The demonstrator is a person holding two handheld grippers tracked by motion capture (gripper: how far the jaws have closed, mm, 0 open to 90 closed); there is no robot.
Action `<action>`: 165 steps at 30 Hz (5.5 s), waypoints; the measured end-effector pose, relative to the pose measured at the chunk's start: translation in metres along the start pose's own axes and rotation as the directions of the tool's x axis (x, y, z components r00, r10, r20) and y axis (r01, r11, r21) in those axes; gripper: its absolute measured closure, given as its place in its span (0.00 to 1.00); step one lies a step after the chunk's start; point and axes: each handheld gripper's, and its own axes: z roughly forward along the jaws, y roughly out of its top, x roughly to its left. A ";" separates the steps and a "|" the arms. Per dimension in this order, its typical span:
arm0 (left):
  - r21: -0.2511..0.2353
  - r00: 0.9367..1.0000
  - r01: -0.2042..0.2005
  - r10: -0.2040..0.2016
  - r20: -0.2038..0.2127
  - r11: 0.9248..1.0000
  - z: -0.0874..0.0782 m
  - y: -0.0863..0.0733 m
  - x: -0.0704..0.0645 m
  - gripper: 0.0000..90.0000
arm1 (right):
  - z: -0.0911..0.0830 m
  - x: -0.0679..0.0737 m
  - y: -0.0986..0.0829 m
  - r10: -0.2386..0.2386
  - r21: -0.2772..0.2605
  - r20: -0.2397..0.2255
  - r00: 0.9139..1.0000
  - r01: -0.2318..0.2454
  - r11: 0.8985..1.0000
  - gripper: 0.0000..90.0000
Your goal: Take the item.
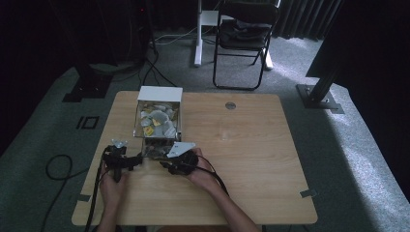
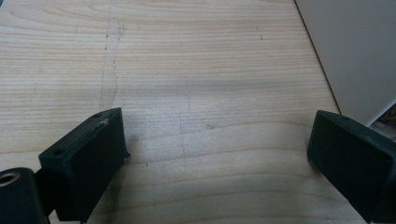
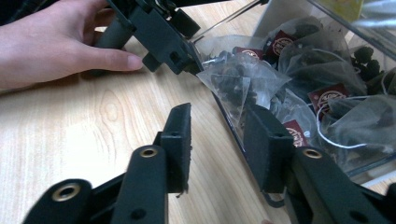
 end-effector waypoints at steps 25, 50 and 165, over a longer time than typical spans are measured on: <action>-0.001 1.000 -0.018 0.018 0.016 1.000 -0.002 -0.002 0.004 0.06 | 0.007 -0.006 0.011 0.156 -0.115 0.145 0.977 -0.140 0.983 0.64; -0.001 1.000 -0.018 0.018 0.016 1.000 -0.002 -0.002 0.004 0.06 | 0.017 0.006 0.016 0.113 -0.100 0.157 0.981 -0.099 0.990 0.91; -0.001 1.000 -0.017 0.017 0.015 1.000 -0.002 -0.002 0.004 0.06 | -0.096 -0.004 -0.003 0.099 -0.217 0.249 0.964 -0.044 0.975 1.00</action>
